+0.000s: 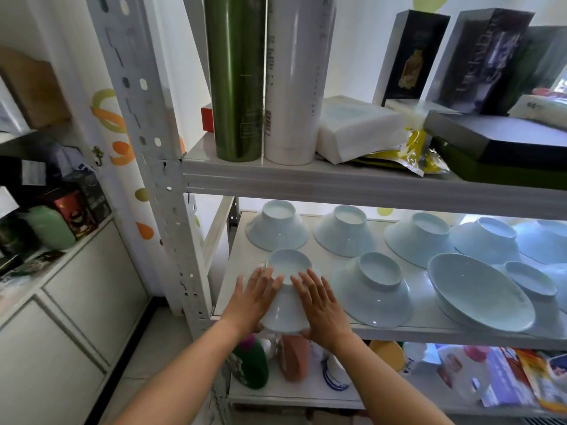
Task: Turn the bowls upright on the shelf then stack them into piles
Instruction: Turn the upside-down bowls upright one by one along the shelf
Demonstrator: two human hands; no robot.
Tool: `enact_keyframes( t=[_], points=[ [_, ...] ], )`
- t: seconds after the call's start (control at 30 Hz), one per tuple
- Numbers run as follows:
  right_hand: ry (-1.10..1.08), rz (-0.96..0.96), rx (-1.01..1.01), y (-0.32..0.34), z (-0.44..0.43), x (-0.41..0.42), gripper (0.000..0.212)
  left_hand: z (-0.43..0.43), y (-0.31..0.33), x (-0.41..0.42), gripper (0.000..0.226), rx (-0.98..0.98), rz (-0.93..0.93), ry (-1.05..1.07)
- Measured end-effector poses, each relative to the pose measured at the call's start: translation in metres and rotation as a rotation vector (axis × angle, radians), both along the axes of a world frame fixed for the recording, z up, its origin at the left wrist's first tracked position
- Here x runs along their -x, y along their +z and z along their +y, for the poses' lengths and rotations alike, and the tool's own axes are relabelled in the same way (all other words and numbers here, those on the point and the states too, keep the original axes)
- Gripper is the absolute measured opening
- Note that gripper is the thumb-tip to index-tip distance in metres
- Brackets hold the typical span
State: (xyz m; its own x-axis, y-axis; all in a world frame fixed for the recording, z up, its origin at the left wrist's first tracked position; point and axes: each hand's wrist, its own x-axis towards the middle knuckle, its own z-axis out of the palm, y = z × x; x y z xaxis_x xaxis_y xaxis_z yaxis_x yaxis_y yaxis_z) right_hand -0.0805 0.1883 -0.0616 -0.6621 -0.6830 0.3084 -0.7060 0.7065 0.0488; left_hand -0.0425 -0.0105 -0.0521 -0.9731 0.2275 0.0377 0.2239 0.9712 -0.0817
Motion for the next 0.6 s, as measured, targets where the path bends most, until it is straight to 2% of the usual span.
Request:
enact_keyframes(
  t=[0.1,0.23,0.33,0.4,0.47,0.53,0.6],
  points=[
    [0.034,0.013,0.006,0.002,0.002,0.001,0.118,-0.002,0.007,0.001,0.141,0.066,0.010,-0.016],
    [0.069,-0.115,0.034,0.007,0.010,0.007,0.109,-0.003,0.020,0.003,0.132,0.127,0.018,-0.065],
    [0.092,-0.157,0.066,0.021,0.018,0.014,0.107,-0.003,0.045,0.011,0.118,0.065,0.009,-0.139],
    [0.103,-0.162,0.131,0.034,0.025,0.022,0.103,-0.001,0.067,0.015,0.113,-0.051,-0.028,-0.129],
    [0.067,-0.191,0.289,0.043,0.030,0.031,0.089,-0.002,0.084,0.018,0.107,-0.206,-0.055,-0.120],
    [-0.095,-0.272,0.558,0.053,0.033,0.044,0.062,-0.004,0.095,0.018,0.104,-0.416,-0.082,-0.095],
    [-0.282,-0.498,0.831,0.070,0.035,0.058,0.037,-0.003,0.105,0.017,0.096,-0.660,-0.123,-0.029]
  ],
)
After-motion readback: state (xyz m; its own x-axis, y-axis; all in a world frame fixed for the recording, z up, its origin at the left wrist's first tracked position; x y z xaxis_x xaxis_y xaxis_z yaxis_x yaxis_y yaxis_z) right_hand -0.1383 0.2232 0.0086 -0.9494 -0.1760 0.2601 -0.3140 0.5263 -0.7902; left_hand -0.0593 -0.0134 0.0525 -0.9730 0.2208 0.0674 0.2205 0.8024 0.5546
